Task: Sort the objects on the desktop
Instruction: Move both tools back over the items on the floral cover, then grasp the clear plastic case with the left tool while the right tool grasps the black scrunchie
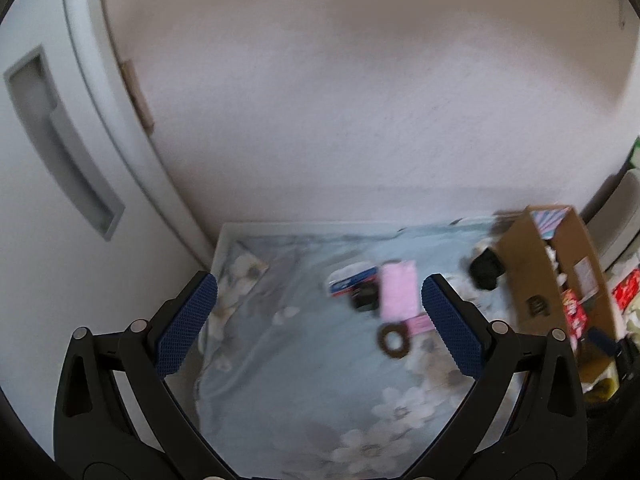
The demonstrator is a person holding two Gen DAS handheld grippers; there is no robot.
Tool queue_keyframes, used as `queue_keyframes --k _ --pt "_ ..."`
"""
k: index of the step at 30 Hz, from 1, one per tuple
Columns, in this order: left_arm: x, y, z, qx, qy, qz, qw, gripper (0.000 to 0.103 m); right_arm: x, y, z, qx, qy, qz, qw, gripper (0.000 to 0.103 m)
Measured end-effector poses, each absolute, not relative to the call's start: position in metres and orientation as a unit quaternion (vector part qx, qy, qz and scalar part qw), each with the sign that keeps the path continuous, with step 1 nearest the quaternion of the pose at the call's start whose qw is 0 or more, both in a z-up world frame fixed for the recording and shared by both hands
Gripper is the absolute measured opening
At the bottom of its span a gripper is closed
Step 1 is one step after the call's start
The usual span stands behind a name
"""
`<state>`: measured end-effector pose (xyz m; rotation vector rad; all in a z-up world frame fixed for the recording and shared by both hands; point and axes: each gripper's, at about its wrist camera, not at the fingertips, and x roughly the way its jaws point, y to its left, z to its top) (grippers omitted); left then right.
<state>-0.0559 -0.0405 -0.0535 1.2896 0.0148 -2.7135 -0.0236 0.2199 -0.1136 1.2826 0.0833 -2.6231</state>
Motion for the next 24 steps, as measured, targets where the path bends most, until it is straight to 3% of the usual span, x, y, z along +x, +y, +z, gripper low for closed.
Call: queue_keyframes --k 7,14,24 --pt "-0.066 -0.053 -0.087 0.449 -0.026 -0.889 0.089 0.102 -0.056 0.204 -0.119 0.457 0.056 -0.882 0.095 0.089" --pt "-0.098 -0.059 -0.129 0.486 -0.028 -0.872 0.056 0.102 -0.096 0.201 -0.132 0.495 0.017 -0.863 0.100 0.089" --pt "-0.174 -0.047 -0.194 0.561 0.048 -0.824 0.064 0.102 -0.145 0.191 -0.167 0.522 0.008 -0.850 0.070 0.089"
